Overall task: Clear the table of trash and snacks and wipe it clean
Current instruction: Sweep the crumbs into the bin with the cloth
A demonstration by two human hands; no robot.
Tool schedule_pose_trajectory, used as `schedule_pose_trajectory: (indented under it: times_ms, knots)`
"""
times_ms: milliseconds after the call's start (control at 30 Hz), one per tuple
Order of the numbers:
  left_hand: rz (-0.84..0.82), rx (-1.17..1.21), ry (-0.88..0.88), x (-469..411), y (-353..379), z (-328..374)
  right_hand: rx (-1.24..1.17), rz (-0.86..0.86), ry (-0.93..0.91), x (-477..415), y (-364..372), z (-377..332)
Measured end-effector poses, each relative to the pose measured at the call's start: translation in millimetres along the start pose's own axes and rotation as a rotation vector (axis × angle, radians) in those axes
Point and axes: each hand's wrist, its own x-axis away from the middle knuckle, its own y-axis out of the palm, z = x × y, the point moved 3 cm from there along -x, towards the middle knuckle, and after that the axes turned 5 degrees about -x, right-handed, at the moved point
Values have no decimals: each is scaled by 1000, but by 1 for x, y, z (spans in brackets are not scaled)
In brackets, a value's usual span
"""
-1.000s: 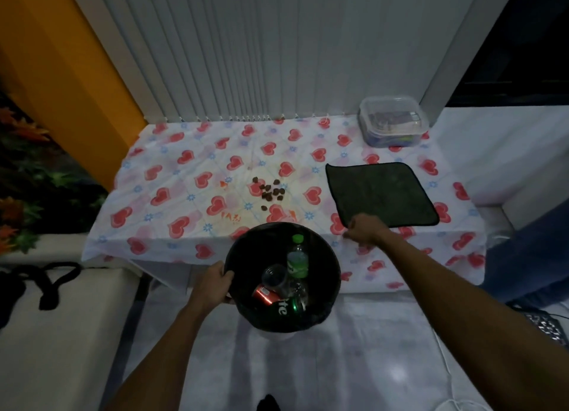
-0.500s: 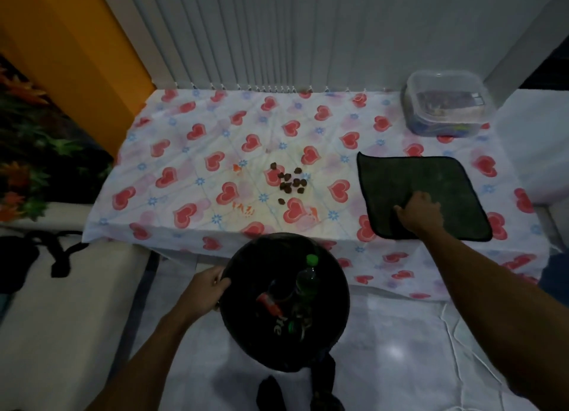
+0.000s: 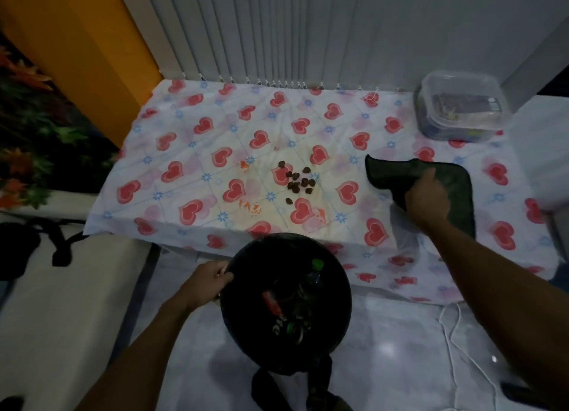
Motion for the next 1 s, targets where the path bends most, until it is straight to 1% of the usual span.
schedule_pose_trajectory:
  times_ms: [67,100,200,367,467,567,667,733,900,1000]
  knots:
    - [-3,0,3,1,-1,1,-96,82,-73,-2,-11,-18]
    - [-6,8,3,2,-2,1,-136,101,-75,-4,-17,-30]
    - [-33,20,21,7,-5,-4,-226,102,-10,-8,-32,-65]
    - [-45,80,-41,13,-8,-29,-260,119,-135,-5,-36,-121]
    - [-26,131,-104,17,-7,-43,-297,87,-153,-6,-22,-148]
    - [9,125,-116,19,-4,-57,-254,27,-174,-6,-2,-166]
    - [-1,164,-64,21,-3,-62,-175,-66,-175,-8,20,-180]
    - [-30,141,-41,21,-2,-60,-167,-118,-177,-11,33,-186]
    - [-60,64,0,12,-4,-50,-129,-159,-221,-22,56,-193]
    - [-33,16,50,5,-10,-49,-131,-236,-243,-32,67,-198]
